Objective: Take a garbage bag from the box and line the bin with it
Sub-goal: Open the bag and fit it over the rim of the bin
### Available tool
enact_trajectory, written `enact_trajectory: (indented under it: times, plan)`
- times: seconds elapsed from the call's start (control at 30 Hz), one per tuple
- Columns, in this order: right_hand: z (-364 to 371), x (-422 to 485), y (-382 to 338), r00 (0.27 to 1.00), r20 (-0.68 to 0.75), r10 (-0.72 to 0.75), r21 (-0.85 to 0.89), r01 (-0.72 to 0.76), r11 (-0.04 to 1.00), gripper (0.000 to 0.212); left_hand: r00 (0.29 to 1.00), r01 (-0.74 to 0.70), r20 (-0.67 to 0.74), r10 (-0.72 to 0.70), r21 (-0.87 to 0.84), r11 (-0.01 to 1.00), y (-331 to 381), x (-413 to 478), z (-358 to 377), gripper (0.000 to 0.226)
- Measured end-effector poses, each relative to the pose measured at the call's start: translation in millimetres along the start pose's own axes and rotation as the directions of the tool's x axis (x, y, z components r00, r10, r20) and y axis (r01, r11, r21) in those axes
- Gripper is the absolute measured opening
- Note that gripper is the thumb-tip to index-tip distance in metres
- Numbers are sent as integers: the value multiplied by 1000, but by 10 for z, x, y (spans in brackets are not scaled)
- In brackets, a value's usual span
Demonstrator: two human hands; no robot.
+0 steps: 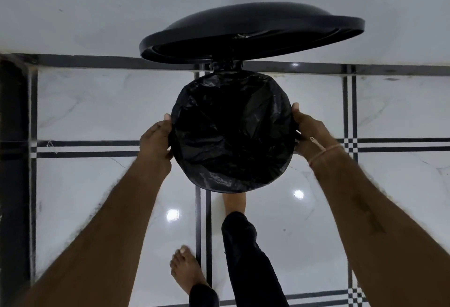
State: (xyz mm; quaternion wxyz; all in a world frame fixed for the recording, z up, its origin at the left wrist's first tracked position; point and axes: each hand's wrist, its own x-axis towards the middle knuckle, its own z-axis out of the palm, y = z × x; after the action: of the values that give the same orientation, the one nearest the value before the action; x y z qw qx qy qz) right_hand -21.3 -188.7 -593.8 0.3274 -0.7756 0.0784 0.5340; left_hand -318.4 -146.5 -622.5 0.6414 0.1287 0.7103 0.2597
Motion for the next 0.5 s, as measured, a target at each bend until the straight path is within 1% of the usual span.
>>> enact_trajectory:
  times: [0.07,0.1,0.13,0.17,0.2,0.23,0.27,0.3,0.33,0.37,0.4,0.43,0.47,0.5]
  plan:
    - [-23,113,-54,999,11,50,-120,-48,992,41,997,78,-8,-78,28,997,35,53,14,29]
    - [-33,150,-60,999,18,45,-150,-42,988,39,995,95,-10,-95,32,995,39,62,14,29]
    - [-42,184,-55,999,26,23,-138,-20,990,36,997,81,-8,-81,31,996,40,67,18,28]
    - [-37,187,-27,998,9,-56,-122,57,991,33,999,39,2,-39,29,999,32,67,17,27]
    - [-35,168,11,978,-50,-204,-144,195,970,31,1000,-15,16,14,19,1000,17,63,21,28]
    - [-41,119,70,903,-130,-410,-243,372,896,28,998,-64,30,64,4,998,-3,50,32,30]
    - [-31,36,138,756,-169,-632,-381,541,750,26,993,-109,40,109,-10,994,-26,43,40,31]
    - [17,-101,214,606,-96,-790,-460,676,575,26,987,-154,46,155,-26,988,-54,35,58,31]
    - [101,-238,301,524,43,-850,-465,764,447,26,980,-193,45,194,-40,980,-88,25,78,33]
    - [218,-338,378,520,202,-830,-444,804,396,27,973,-227,39,228,-40,973,-122,25,104,37]
    - [353,-395,448,573,347,-743,-477,790,386,31,965,-260,25,260,-9,966,-154,24,129,44]
    - [502,-400,492,640,441,-629,-548,747,376,38,955,-296,8,296,51,954,-182,27,148,52]
    - [641,-339,504,703,479,-525,-614,696,372,47,942,-333,-3,336,117,936,-203,43,160,57]
    - [777,-237,481,772,468,-430,-659,630,411,56,923,-378,-4,384,164,911,-223,63,170,59]
